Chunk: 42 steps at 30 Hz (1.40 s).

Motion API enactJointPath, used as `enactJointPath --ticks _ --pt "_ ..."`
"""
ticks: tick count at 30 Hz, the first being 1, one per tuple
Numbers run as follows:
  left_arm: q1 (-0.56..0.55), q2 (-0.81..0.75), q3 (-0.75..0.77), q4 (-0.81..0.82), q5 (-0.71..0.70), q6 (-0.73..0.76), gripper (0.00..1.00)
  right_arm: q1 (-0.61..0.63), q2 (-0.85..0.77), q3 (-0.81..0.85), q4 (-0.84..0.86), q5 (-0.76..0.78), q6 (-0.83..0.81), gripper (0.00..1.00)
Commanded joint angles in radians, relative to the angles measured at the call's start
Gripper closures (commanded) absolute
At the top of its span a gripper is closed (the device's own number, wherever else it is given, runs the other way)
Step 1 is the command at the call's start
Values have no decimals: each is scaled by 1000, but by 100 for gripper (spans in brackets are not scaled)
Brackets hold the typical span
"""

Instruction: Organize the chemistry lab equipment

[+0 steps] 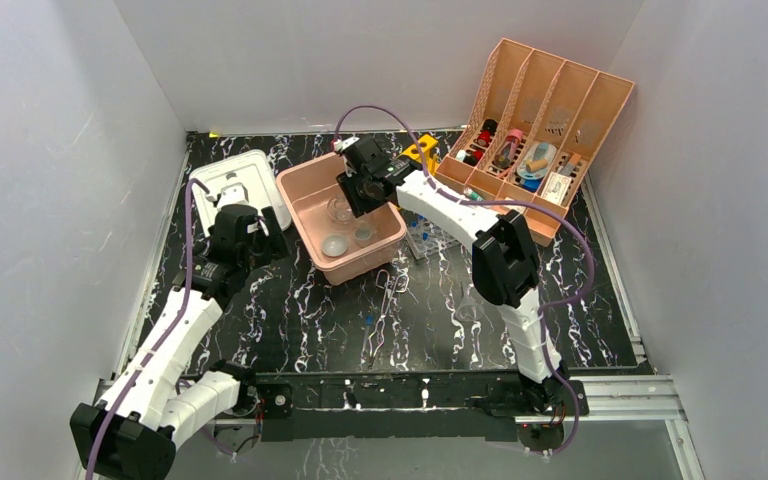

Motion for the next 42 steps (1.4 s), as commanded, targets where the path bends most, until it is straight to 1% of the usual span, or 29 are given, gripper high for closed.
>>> enactJointPath --ticks 1,9,13,18,20,21,24,27,30,37,42 --pt "7 -34 -12 19 -2 18 26 -6 28 -8 27 -1 1 64" --pt "6 -47 -21 19 -8 21 26 -6 32 -8 55 -23 3 64" --pt "7 -44 -23 21 -6 23 26 -6 60 33 30 -24 2 64" --pt "7 -49 -25 15 -14 27 26 -5 72 33 33 -31 2 63" --pt "6 -52 -28 16 -14 28 26 -6 73 29 35 -32 2 59" --pt "7 -52 -29 16 -13 28 26 -6 74 26 37 -33 2 56" --pt "6 -53 -32 17 -13 28 26 -5 68 22 40 -30 2 40" --pt "6 -51 -35 22 -11 27 26 -4 50 24 41 -19 -1 33" --pt "7 -47 -37 31 0 26 26 -5 30 37 33 -7 -6 31" --pt "7 -41 -36 41 15 28 26 -2 -34 100 8 -20 -9 31" --pt "6 -42 -48 57 60 28 25 -1 -109 89 31 -61 5 31"
